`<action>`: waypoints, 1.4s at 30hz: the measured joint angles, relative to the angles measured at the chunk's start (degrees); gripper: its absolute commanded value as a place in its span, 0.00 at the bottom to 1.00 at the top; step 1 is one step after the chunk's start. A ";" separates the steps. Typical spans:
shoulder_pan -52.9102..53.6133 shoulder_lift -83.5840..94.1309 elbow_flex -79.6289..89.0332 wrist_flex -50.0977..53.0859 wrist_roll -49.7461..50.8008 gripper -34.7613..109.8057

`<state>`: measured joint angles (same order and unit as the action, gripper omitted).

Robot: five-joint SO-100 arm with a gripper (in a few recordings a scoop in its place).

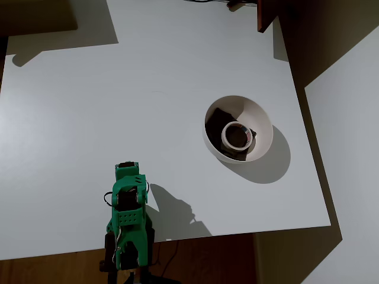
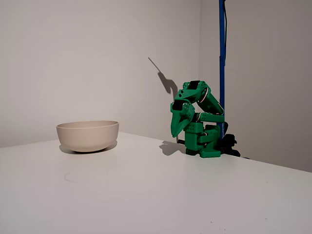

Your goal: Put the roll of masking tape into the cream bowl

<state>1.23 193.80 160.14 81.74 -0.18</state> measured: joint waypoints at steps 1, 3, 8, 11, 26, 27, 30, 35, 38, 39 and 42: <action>0.00 0.00 0.44 -0.26 0.00 0.18; 0.00 0.00 1.41 -0.70 0.00 0.18; -0.18 -0.09 5.19 -1.85 0.26 0.18; -0.79 -0.26 6.42 -2.02 0.26 0.18; -0.70 0.00 6.50 -2.02 0.44 0.23; -0.70 0.00 6.50 -2.02 0.44 0.23; -0.70 0.00 6.50 -2.02 0.44 0.21; -0.70 0.00 6.50 -2.02 0.44 0.20; -0.70 0.00 6.50 -2.02 0.44 0.19; -0.70 0.00 6.50 -2.02 0.44 0.19; -0.70 0.00 6.50 -2.02 0.44 0.19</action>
<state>0.53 193.80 166.64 79.72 0.26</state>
